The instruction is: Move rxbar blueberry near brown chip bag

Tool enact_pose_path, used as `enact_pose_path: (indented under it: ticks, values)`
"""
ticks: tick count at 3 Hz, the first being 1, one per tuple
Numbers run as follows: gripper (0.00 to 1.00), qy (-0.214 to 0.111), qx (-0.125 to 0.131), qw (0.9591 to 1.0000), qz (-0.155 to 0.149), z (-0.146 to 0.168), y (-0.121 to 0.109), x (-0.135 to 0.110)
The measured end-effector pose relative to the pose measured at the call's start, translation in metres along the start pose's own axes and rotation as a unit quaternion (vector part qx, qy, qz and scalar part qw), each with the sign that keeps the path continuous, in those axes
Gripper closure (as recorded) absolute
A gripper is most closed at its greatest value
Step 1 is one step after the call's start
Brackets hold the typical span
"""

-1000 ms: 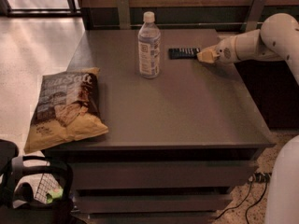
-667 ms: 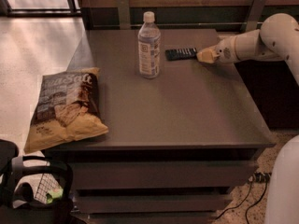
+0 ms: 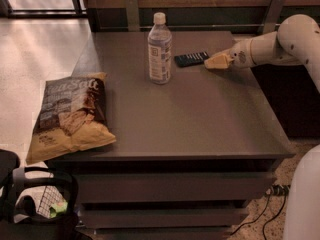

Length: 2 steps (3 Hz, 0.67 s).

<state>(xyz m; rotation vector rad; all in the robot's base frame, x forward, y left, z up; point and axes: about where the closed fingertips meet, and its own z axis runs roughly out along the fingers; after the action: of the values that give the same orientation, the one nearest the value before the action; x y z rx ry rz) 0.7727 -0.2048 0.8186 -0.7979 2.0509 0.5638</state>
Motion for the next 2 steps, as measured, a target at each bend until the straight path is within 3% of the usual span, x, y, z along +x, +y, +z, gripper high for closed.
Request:
enact_pose_path:
  ticks: [1, 2]
  values:
    - [0.00, 0.000, -0.001, 1.0000, 0.000, 0.0013, 0.0006, -0.0001]
    - [0.00, 0.000, -0.001, 1.0000, 0.000, 0.0014, 0.0007, -0.0001]
